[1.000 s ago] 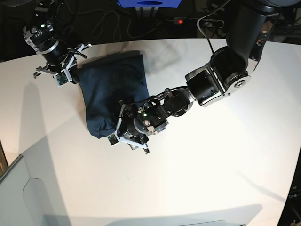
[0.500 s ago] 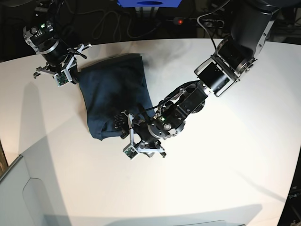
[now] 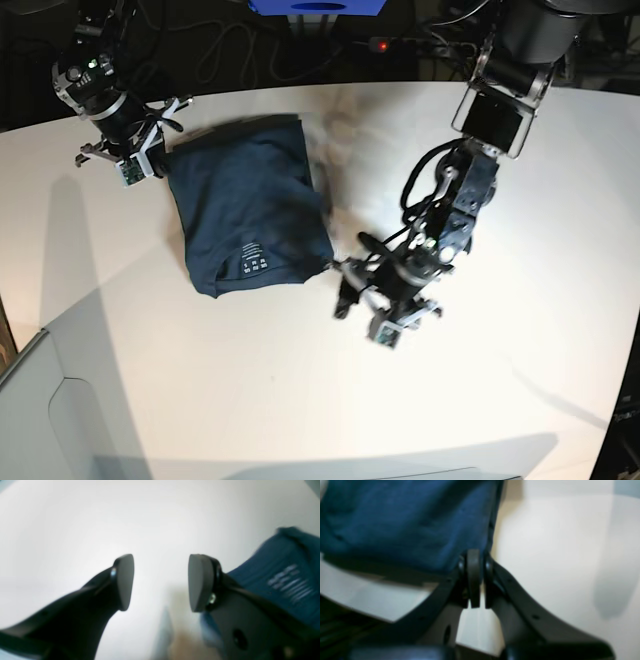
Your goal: Fold the T-shirt properly
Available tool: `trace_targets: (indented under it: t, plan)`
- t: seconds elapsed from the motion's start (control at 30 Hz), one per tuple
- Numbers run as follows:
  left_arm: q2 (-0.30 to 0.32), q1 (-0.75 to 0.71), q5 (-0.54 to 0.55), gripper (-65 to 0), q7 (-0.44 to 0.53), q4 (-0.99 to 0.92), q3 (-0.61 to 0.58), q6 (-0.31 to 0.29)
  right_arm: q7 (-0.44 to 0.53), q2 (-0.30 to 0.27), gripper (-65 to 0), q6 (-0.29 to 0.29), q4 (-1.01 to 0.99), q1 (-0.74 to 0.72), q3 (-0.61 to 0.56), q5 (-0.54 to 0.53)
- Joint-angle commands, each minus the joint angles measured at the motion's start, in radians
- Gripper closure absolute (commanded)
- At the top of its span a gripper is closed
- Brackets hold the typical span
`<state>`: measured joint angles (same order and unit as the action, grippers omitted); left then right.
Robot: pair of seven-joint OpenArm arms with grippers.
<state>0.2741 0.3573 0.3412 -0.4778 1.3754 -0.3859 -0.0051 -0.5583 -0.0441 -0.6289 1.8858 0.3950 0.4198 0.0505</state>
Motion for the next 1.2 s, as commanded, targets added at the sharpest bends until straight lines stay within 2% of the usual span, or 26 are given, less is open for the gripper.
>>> trace_targets:
  t: [0.0,0.1,0.3,0.5,0.77,1.17]
  plan:
    - [0.021,-0.010,0.006,-33.2,0.029,0.048,0.049,0.004,0.022,-0.007,-0.1,-0.013,0.004,-0.012,0.003,-0.013]
    - [0.047,-0.113,0.006,-33.2,0.029,0.126,0.187,0.004,0.024,-0.018,-0.1,-0.013,-0.025,-0.031,0.003,-0.011]
    - [0.043,-0.343,0.006,-33.2,0.029,0.244,0.489,0.004,0.024,-0.026,-0.1,-0.013,-0.081,-0.054,0.001,-0.011]
    - [0.041,-0.485,0.008,-33.2,0.029,0.298,0.652,0.004,0.025,-0.021,-0.1,-0.013,-0.153,-0.080,-0.002,-0.013]
    - [0.041,-0.538,0.008,-33.2,0.029,0.299,0.727,0.004,0.025,-0.020,-0.1,-0.013,-0.167,-0.074,-0.043,-0.013]
    - [0.029,-0.541,0.077,-33.0,0.029,0.299,0.733,0.004,0.025,0.002,-0.1,-0.013,-0.165,-0.051,-0.054,-0.014]
